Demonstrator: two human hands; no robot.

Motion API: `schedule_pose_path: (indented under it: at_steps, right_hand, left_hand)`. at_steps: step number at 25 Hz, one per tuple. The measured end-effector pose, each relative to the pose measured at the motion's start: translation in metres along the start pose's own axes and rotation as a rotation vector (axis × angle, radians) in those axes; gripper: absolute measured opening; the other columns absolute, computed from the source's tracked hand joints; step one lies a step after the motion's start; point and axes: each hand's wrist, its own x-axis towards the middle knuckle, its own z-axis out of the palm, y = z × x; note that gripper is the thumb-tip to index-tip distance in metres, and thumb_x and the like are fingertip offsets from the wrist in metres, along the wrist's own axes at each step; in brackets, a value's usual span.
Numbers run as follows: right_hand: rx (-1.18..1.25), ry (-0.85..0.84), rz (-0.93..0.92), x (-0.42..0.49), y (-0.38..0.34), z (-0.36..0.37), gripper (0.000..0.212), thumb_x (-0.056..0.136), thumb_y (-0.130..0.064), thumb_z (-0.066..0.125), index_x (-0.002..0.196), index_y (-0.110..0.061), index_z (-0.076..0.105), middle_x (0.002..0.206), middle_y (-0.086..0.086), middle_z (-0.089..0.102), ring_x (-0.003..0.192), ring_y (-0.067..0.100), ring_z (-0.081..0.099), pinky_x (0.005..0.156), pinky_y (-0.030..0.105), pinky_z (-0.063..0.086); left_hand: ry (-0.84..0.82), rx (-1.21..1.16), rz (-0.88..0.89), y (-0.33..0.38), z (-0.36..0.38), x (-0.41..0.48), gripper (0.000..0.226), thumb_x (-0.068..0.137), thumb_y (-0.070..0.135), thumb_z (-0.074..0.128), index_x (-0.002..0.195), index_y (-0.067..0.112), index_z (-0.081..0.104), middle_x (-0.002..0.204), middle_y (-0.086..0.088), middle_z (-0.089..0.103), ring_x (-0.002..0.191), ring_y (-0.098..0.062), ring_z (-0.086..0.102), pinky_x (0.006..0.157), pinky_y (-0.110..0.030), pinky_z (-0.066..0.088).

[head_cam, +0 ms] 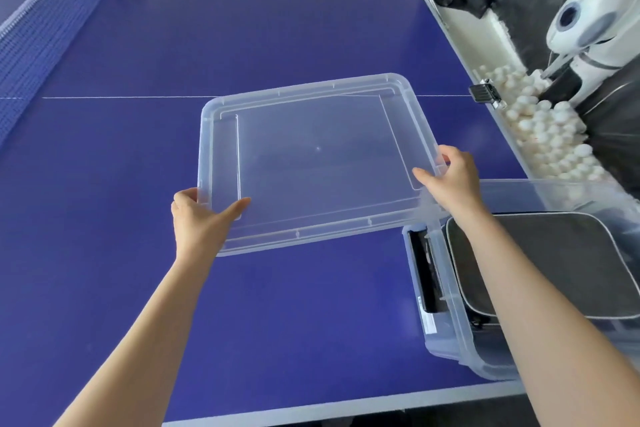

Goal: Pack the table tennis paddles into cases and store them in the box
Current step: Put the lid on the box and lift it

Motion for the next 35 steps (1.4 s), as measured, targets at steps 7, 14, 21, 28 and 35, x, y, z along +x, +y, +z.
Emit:
schedule_pose_path:
  at_steps: [7,14,21,28,35]
  right_hand:
    - [-0.007,0.047,-0.026,0.012,0.086,-0.094,0.060,0.081,-0.023,0.072,0.133,-0.006,0.049,0.130,0.016,0.049,0.119,0.030,0.049,0.098,0.033,0.037]
    - [-0.082,0.088,-0.003,0.008,0.208,-0.199,0.054,0.079,-0.022,0.074,0.124,0.000,0.055,0.119,0.021,0.054,0.115,0.034,0.048,0.094,0.033,0.035]
    - [-0.128,0.089,0.071,-0.026,0.282,-0.236,0.057,0.081,-0.026,0.072,0.129,-0.003,0.052,0.120,0.019,0.050,0.112,0.033,0.050,0.096,0.042,0.042]
    - [-0.152,0.092,0.082,-0.049,0.303,-0.239,0.058,0.083,-0.028,0.071,0.132,-0.004,0.050,0.127,0.018,0.048,0.117,0.032,0.047,0.092,0.040,0.045]
    - [-0.130,0.054,0.096,-0.057,0.316,-0.242,0.058,0.084,-0.027,0.070,0.133,-0.004,0.049,0.130,0.018,0.046,0.119,0.032,0.046,0.093,0.036,0.041]
  left_hand:
    - [0.066,-0.030,0.061,0.054,0.066,-0.112,0.065,0.066,0.038,0.085,0.109,0.019,0.041,0.116,0.001,0.044,0.099,-0.020,0.049,0.081,-0.040,0.049]
    - [0.016,-0.019,0.090,0.081,0.167,-0.229,0.073,0.069,0.035,0.084,0.123,0.008,0.044,0.122,-0.004,0.044,0.099,-0.017,0.045,0.081,-0.032,0.040]
    - [-0.041,0.068,0.110,0.077,0.213,-0.292,0.077,0.070,0.038,0.082,0.129,0.008,0.042,0.126,-0.004,0.042,0.097,-0.014,0.041,0.081,-0.027,0.034]
    - [-0.041,0.123,0.106,0.064,0.221,-0.312,0.083,0.069,0.040,0.082,0.134,0.007,0.041,0.129,-0.007,0.043,0.117,-0.025,0.045,0.093,-0.035,0.040]
    - [-0.045,0.127,0.100,0.062,0.227,-0.321,0.084,0.069,0.040,0.082,0.136,0.008,0.041,0.129,-0.007,0.042,0.118,-0.026,0.045,0.096,-0.039,0.042]
